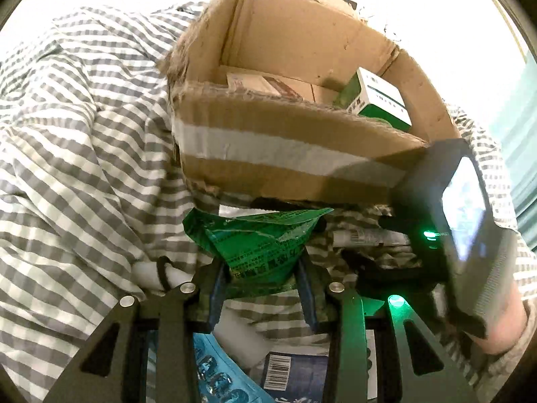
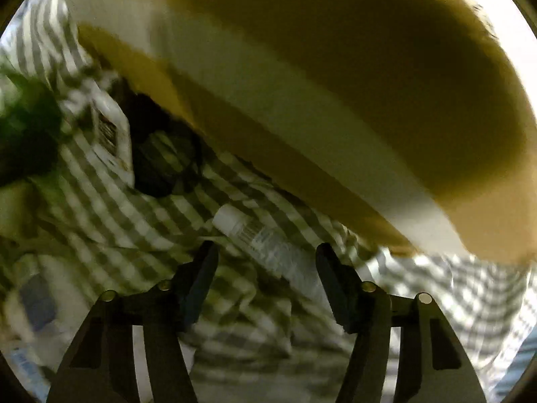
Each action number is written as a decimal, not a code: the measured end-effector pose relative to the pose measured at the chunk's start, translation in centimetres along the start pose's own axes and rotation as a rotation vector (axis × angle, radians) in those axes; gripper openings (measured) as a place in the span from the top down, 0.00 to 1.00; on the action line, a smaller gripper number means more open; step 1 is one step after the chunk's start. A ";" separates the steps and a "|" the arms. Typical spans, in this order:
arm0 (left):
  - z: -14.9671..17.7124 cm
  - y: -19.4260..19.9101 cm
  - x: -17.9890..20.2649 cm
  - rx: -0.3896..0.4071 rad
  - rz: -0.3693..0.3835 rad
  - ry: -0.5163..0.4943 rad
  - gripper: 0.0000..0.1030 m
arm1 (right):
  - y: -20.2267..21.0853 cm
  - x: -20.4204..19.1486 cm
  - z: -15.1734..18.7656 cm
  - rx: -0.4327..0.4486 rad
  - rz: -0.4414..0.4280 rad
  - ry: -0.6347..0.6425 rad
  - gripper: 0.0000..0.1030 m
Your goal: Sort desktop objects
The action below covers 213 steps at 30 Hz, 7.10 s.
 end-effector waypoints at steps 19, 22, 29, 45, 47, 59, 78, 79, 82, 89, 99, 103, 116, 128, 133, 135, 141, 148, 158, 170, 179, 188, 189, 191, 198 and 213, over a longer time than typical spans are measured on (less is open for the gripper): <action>-1.0 2.2 -1.9 0.014 0.079 0.053 0.63 | -0.2 0.2 1.0 0.003 0.052 0.005 0.58; -0.8 2.5 -2.2 0.002 0.106 0.059 0.63 | 0.4 0.2 1.4 0.008 0.040 -0.009 0.67; -0.9 3.3 -1.9 -0.009 0.170 0.059 0.63 | 6.4 0.7 6.4 0.135 -0.172 -0.157 0.86; -1.3 4.5 -0.8 -0.006 0.150 0.004 0.64 | 11.8 2.7 5.2 0.282 -0.257 -0.256 0.86; -1.6 4.8 -1.2 0.004 0.129 0.003 0.64 | 11.9 2.8 4.9 0.301 -0.256 -0.269 0.86; -4.5 9.3 0.1 0.147 0.040 -0.105 0.64 | 18.9 3.7 3.2 0.458 -0.209 -0.290 0.86; -12.2 10.2 2.8 0.245 0.013 -0.200 0.64 | 22.5 7.3 -1.2 0.579 -0.202 -0.316 0.86; -12.5 9.9 2.9 0.246 0.011 -0.205 0.64 | 22.4 7.8 -1.5 0.579 -0.206 -0.322 0.86; -13.8 8.9 3.2 0.244 -0.001 -0.220 0.64 | 21.8 9.2 -2.5 0.576 -0.217 -0.333 0.86; -16.3 6.0 3.2 0.228 0.000 -0.225 0.64 | 19.8 12.2 -5.0 0.561 -0.274 -0.370 0.86; -17.8 0.8 2.7 0.141 -0.023 -0.228 0.64 | 15.2 13.7 -8.2 0.507 -0.358 -0.420 0.86; -17.9 -0.6 2.3 0.116 -0.046 -0.218 0.64 | 13.9 13.8 -8.3 0.493 -0.366 -0.428 0.84; -17.0 5.5 1.4 0.204 -0.206 -0.207 0.06 | 18.0 15.4 -4.5 0.572 -0.297 -0.505 0.42; -7.3 8.8 -3.5 0.146 -0.217 -0.091 0.06 | 21.4 11.5 3.5 0.529 -0.332 -0.536 0.42; -3.3 5.1 -4.2 0.079 -0.205 -0.082 0.06 | 18.2 7.5 4.8 0.450 -0.335 -0.494 0.42; -1.9 3.0 -3.7 0.034 -0.181 -0.096 0.06 | 16.5 6.1 5.0 0.405 -0.332 -0.472 0.42; -0.4 -1.5 -2.3 -0.024 -0.135 -0.132 0.06 | 13.0 4.0 4.9 0.348 -0.323 -0.430 0.42; -0.8 -5.6 -1.9 -0.044 -0.144 -0.124 0.06 | 9.8 3.8 4.9 0.311 -0.367 -0.453 0.42; -0.6 -6.2 -0.9 -0.054 -0.046 -0.168 0.67 | 8.4 3.6 4.8 0.277 -0.380 -0.465 0.42; -0.8 0.6 -3.5 0.051 -0.025 -0.071 0.92 | 8.1 2.0 3.5 0.267 -0.360 -0.389 0.42; -1.9 3.3 -6.0 0.078 -0.082 -0.056 0.92 | 5.8 -1.4 -1.4 0.238 -0.378 -0.213 0.37; -1.4 0.4 -7.9 0.022 -0.114 0.011 0.92 | 2.5 -2.8 -5.3 0.210 -0.291 -0.136 0.33; -1.4 0.2 -8.2 0.019 -0.117 0.020 0.92 | 2.4 -2.8 -5.5 0.215 -0.288 -0.136 0.33; -1.3 -0.4 -8.8 0.005 -0.115 0.049 0.92 | 2.2 -2.7 -5.8 0.222 -0.288 -0.146 0.33; -1.3 -0.6 -9.7 0.005 -0.082 0.103 0.92 | 2.4 -4.2 -4.5 0.195 -0.297 -0.110 0.66; -1.3 -1.0 -9.3 0.003 -0.075 0.114 0.92 | 4.5 -6.7 -2.7 0.182 -0.368 -0.080 0.46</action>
Point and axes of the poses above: each gripper's, at about its wrist camera, not at the fingertips, and y roughly against the way its jaws point, x to its right, z to its underside, the point moved 7 cm from there along -y, roughly the way its jaws point, and after that the axes turned 4 degrees about -x, right-handed, at the moved point
